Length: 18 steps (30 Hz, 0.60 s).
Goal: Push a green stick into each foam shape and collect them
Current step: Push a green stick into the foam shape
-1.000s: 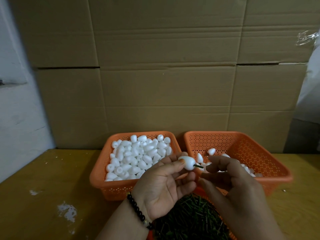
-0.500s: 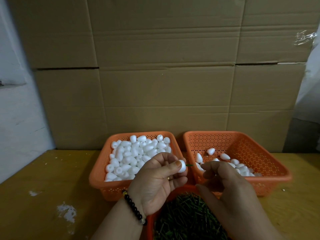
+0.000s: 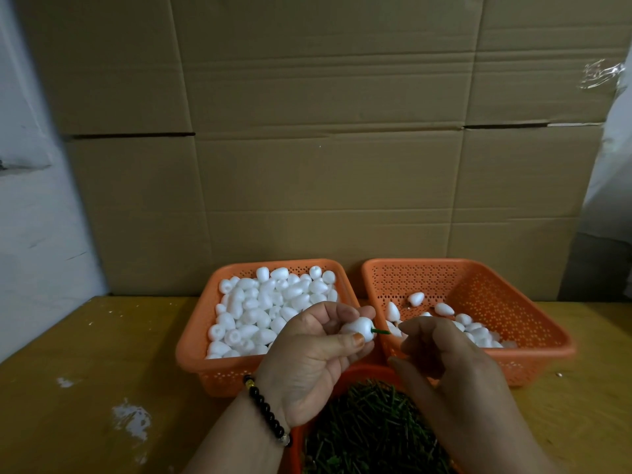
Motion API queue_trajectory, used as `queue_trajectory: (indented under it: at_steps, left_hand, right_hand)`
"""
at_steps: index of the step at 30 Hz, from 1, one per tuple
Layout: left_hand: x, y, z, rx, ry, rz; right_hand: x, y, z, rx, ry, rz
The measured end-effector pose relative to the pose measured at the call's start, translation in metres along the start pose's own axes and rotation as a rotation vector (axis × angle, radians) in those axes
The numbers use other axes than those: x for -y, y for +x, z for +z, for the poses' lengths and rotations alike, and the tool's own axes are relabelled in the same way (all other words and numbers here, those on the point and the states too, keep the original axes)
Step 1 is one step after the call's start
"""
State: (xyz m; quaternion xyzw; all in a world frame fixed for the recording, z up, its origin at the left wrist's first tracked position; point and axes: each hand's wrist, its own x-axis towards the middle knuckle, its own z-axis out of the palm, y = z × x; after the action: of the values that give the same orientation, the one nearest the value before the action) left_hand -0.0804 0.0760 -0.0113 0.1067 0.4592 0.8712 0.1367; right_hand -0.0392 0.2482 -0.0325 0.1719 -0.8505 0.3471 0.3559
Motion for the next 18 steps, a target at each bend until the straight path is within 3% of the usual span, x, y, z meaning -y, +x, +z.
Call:
queue_trajectory:
  at_steps: [18]
  left_hand:
    - [-0.0018,-0.007,0.006,0.133,0.144,-0.033]
  right_hand:
    - [0.0045,0.0055,-0.0039,-0.053,-0.009,-0.074]
